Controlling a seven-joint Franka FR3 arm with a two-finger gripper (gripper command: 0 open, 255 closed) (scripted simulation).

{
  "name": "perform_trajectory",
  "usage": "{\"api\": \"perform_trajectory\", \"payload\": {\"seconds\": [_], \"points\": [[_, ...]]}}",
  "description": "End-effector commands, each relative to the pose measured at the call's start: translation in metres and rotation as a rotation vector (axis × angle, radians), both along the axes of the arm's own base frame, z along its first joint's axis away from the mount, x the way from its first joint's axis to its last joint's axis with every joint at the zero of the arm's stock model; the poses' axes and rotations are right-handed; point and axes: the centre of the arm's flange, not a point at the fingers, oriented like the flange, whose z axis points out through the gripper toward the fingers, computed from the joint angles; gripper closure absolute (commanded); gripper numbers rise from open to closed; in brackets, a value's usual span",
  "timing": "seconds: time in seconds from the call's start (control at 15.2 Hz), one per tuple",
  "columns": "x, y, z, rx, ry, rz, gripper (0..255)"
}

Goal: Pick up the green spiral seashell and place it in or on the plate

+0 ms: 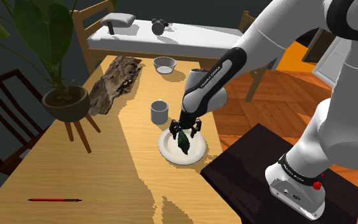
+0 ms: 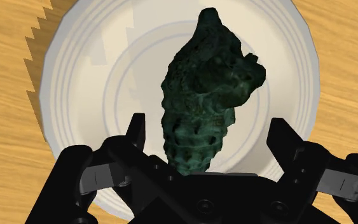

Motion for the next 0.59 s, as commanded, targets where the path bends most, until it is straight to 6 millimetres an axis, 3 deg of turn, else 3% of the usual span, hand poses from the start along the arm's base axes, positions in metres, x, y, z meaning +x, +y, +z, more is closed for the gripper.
{"api": "perform_trajectory", "payload": {"seconds": [0.0, 0.07, 0.53], "points": [[0.001, -0.003, 0.024, 0.0, 0.0, 0.0, 0], [0.002, -0.005, 0.034, 0.0, 0.0, 0.0, 0], [0.002, -0.005, 0.034, 0.0, 0.0, 0.0, 0]]}}
